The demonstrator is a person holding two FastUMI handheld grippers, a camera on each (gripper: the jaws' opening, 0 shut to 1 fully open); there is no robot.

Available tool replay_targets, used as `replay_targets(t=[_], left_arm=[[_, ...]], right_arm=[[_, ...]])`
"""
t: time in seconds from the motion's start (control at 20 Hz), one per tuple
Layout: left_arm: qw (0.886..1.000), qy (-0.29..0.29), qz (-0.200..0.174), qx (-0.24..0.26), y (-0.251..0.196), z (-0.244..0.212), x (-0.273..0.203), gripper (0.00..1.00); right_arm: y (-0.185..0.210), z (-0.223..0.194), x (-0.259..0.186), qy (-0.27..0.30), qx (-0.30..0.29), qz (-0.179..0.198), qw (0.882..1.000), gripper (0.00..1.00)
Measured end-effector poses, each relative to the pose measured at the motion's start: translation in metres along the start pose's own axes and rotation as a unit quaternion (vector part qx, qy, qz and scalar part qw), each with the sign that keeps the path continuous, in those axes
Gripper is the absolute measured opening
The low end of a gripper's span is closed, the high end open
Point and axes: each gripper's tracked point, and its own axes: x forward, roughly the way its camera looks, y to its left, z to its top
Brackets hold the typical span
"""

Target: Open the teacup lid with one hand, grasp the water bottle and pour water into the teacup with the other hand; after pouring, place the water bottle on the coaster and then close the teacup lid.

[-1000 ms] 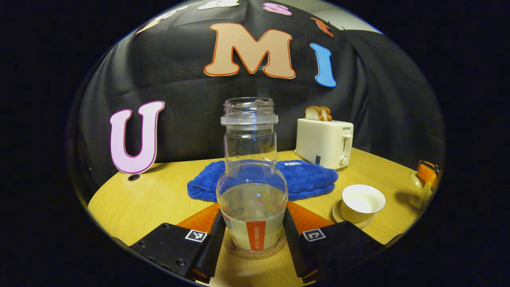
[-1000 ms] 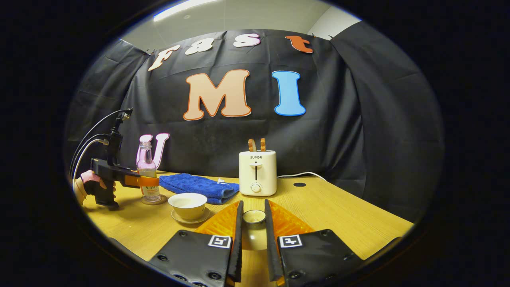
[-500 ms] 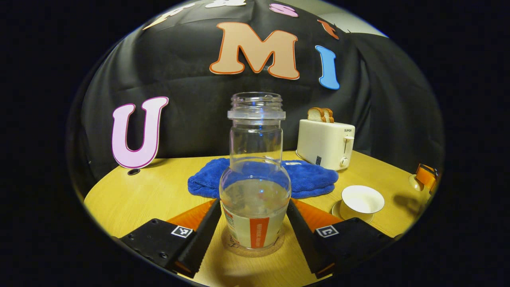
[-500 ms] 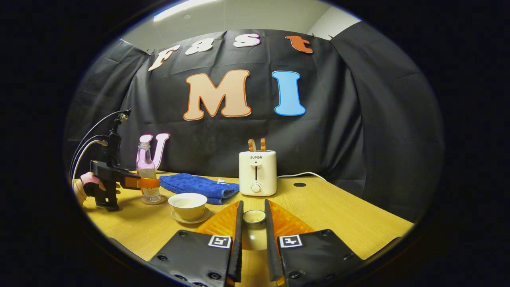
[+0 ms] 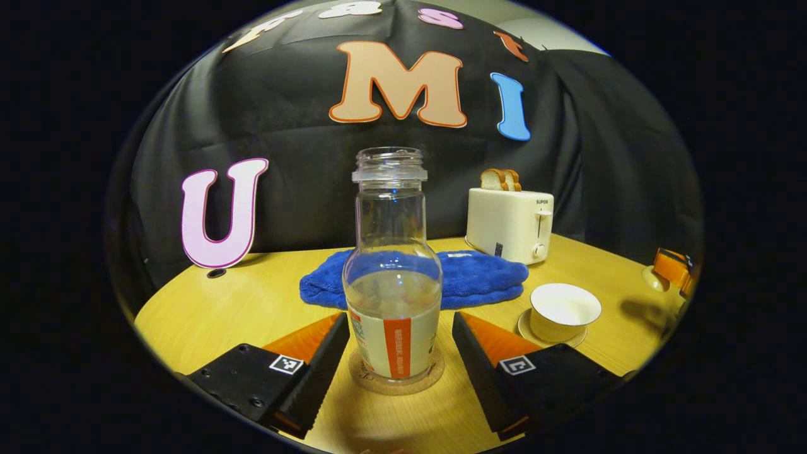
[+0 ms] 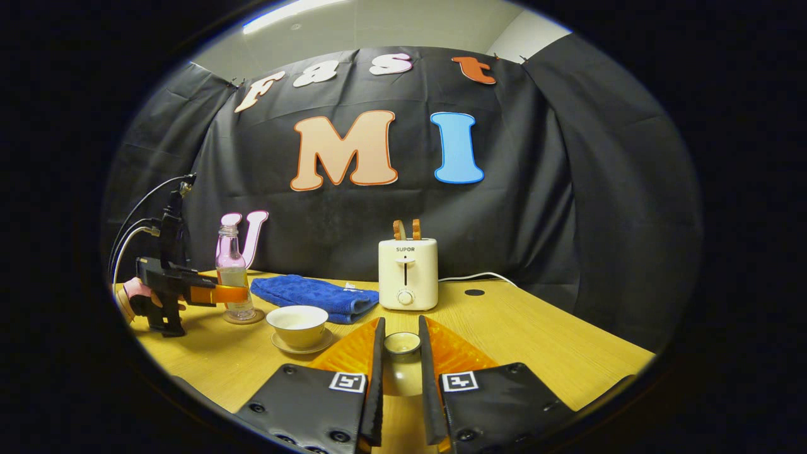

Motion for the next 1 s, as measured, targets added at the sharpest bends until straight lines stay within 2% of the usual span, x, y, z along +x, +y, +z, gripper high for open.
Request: replay_targets(t=[0.3,0.65,0.85,1.0], left_arm=[[1.000,-0.010,0.010,0.000,0.005,-0.006,-0.021,0.96],[0.998,-0.052,0.037,0.005,0.014,0.005,-0.051,0.96],[0.993,-0.095,0.071,0.003,0.025,0.015,-0.068,0.95],[0.990,-0.117,0.076,-0.012,0.028,0.020,-0.075,0.94]], right_arm=[[0.000,0.000,0.000,0.000,0.000,0.000,1.000,0.29],[0.006,0.000,0.001,0.000,0.000,0.015,1.000,0.29],[0.026,-0.002,0.007,0.001,0.002,0.046,0.999,0.29],[0.047,-0.003,0.017,0.002,0.003,0.074,0.997,0.29]])
